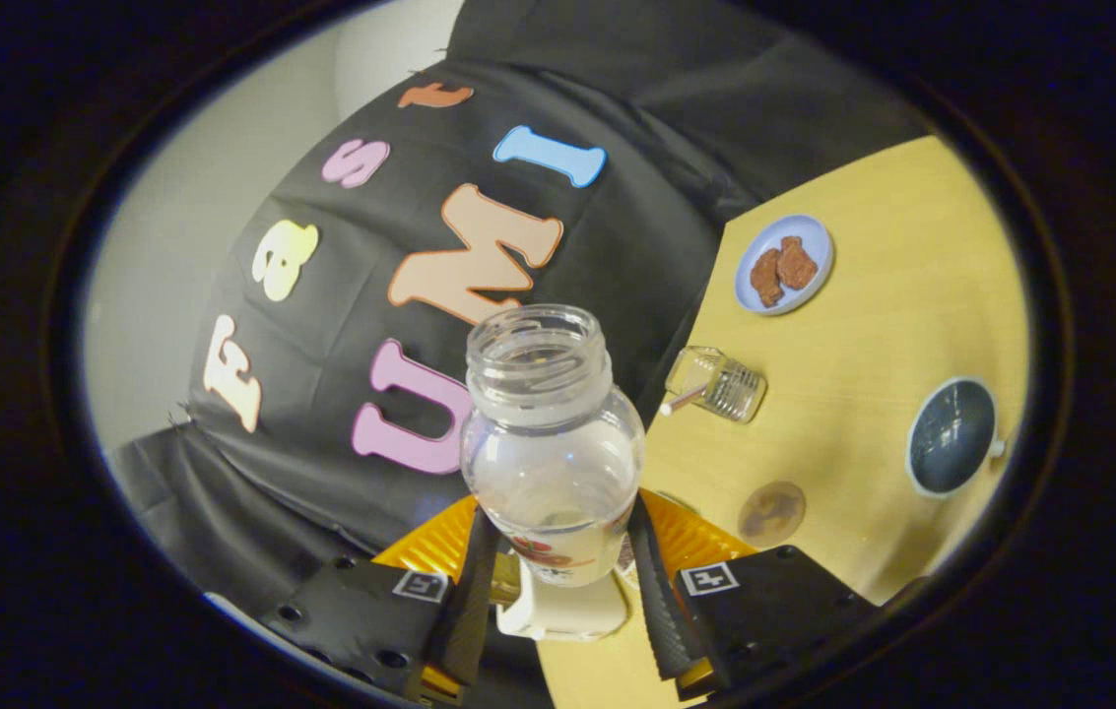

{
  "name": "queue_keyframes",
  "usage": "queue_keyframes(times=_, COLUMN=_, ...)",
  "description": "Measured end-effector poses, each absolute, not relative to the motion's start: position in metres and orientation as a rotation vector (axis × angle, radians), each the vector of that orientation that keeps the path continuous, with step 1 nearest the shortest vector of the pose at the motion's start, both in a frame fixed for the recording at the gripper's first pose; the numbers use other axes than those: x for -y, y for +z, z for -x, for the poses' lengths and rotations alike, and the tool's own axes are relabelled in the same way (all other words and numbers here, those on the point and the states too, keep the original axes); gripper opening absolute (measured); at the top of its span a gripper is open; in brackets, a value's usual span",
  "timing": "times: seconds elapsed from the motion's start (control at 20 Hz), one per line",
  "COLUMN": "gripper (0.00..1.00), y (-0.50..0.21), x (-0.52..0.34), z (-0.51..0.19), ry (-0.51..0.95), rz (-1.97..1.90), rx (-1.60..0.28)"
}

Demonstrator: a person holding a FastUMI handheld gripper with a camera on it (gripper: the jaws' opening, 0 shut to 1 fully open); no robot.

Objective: Take the bottle from table, then pour the juice into the cup, finally place the bottle on the coaster

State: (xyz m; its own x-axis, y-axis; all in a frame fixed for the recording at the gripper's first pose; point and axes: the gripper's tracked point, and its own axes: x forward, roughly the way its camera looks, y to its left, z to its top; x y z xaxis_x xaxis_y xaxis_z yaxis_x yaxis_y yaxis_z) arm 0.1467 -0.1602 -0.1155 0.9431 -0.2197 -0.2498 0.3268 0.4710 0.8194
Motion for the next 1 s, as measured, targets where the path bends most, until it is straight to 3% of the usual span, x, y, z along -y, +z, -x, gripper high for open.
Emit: queue_keyframes(times=1.0, gripper=0.73, y=-0.229, x=0.176, z=-0.190, ry=-0.400, rz=-0.257, rx=-0.525)
